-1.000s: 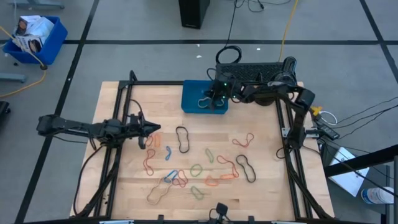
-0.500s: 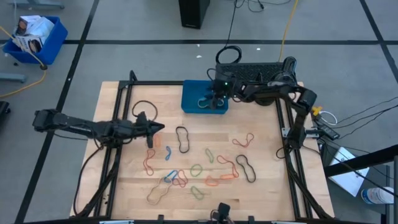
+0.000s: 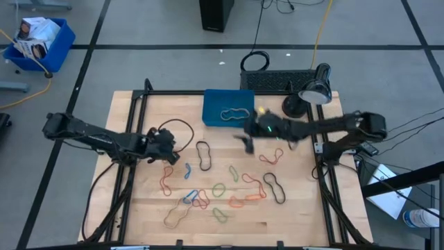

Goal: Pick and place rubber bands into bin
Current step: Put the orange rubber band into the blue bin

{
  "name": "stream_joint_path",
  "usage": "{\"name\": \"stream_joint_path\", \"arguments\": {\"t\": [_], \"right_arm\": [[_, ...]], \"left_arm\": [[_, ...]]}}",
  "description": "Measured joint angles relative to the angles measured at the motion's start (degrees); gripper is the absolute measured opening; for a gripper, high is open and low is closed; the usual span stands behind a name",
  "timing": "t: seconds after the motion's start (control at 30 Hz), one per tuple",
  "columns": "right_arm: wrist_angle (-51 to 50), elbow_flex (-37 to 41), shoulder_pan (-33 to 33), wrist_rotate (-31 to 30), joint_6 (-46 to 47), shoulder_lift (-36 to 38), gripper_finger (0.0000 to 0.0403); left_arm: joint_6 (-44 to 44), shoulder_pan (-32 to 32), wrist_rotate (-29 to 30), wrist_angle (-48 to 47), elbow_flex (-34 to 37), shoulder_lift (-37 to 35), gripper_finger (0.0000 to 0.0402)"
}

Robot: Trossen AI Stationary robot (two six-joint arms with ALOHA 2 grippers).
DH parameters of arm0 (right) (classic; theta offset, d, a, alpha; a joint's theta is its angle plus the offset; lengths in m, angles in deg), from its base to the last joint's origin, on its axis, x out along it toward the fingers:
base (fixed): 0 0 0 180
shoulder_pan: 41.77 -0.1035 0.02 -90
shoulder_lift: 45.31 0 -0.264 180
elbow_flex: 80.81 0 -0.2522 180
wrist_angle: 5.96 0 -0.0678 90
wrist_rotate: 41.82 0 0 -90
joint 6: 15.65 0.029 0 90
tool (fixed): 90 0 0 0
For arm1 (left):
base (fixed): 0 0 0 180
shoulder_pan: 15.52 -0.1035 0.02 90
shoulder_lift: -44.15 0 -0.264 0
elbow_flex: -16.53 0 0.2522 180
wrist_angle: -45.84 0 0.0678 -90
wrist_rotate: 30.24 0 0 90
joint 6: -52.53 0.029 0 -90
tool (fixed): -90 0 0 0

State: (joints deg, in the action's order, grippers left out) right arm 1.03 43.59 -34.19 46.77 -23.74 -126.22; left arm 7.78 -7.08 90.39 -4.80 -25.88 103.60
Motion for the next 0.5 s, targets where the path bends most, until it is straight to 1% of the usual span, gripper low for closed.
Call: {"name": "stream_joint_path", "arguments": {"t": [0.1,0.2,0.3,0.4,0.43,0.5], "right_arm": [[3.84,8.01,-6.79,-0.47,4.64,3.03,0.0167],[4.82,13.79,-13.78,-5.5,11.07,4.92,0.0157],[4.7,18.65,-20.47,-11.78,18.03,5.21,0.0147],[8.34,22.44,-26.24,-17.01,24.43,4.21,0.0139],[10.26,23.71,-27.83,-19.11,25.94,3.82,0.0137],[15.23,25.94,-30.08,-23.76,26.98,2.58,0.0132]], "left_arm": [[-4.36,0.01,-1.94,-9.37,-2.18,3.5,0.0026],[-3.12,0.01,-8.11,-14.49,-4.03,5.86,0.0026],[2.32,0.31,-16.78,-16.15,-5.7,7.01,0.0026],[6.58,0.44,-23.61,-15.95,-7.52,7.0,0.0026],[7.85,0.35,-25.03,-15.72,-8.15,6.98,0.0026],[9.05,-0.68,-25.66,-15.75,-9.2,6.87,0.0026]]}}
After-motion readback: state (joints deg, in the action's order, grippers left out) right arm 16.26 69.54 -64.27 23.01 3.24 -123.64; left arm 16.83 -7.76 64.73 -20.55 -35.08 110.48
